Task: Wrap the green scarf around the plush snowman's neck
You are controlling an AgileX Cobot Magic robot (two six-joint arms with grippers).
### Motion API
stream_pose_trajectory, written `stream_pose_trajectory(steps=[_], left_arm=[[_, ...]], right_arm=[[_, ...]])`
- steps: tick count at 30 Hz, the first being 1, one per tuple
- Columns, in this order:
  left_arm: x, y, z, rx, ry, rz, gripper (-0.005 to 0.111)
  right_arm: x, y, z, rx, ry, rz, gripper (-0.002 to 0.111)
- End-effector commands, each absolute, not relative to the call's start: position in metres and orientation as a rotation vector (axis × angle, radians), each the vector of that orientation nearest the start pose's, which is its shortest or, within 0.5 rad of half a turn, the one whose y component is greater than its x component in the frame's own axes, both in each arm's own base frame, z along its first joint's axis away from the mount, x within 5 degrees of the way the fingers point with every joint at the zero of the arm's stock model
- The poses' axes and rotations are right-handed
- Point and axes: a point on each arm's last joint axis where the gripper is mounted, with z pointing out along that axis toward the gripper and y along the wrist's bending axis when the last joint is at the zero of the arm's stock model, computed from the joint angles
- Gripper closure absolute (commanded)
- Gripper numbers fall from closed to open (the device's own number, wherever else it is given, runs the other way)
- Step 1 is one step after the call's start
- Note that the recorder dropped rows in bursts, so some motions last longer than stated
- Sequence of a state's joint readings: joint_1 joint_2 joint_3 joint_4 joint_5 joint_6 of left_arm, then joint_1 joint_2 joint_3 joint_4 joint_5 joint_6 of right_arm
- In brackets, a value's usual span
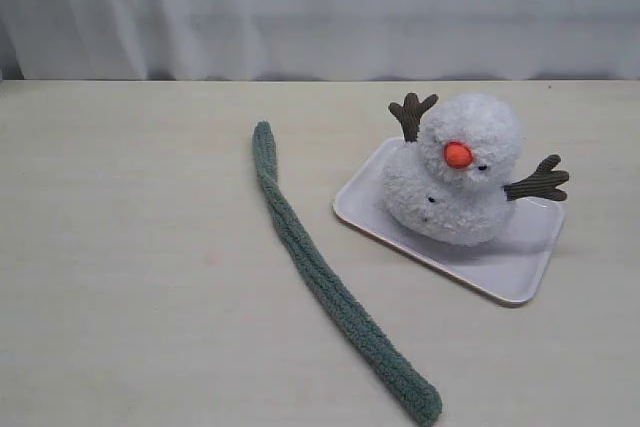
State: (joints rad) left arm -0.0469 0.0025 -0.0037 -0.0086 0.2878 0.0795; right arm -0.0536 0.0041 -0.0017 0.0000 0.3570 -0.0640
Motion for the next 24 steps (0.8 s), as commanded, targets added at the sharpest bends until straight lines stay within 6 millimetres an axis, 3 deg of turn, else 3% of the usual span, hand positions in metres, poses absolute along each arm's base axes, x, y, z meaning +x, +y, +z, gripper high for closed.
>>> stream_pose_trajectory(steps=[1,10,14,20,24], left_arm=[[0.055,-0.003,0.188,0.097,1.757,0.008,0.107],[0.055,-0.003,0.188,0.098,1.76,0.008,0.107],[0.055,-0.003,0.188,0.098,1.76,0.008,0.107],[0.055,-0.003,0.188,0.098,1.76,0.008,0.107],[0.055,-0.003,0.188,0.098,1.76,0.008,0.107]], right_arm=[[0.055,-0.003,0.188,-0.014,1.763,-0.096,0.104],[0.056,-0.003,0.216,-0.013,1.455,-0.106,0.104],[0.05,-0.003,0.239,0.004,1.187,-0.095,0.104],[0.027,-0.004,0.273,0.173,0.721,0.256,0.104],[0.022,-0.002,0.278,0.174,0.66,0.352,0.104]])
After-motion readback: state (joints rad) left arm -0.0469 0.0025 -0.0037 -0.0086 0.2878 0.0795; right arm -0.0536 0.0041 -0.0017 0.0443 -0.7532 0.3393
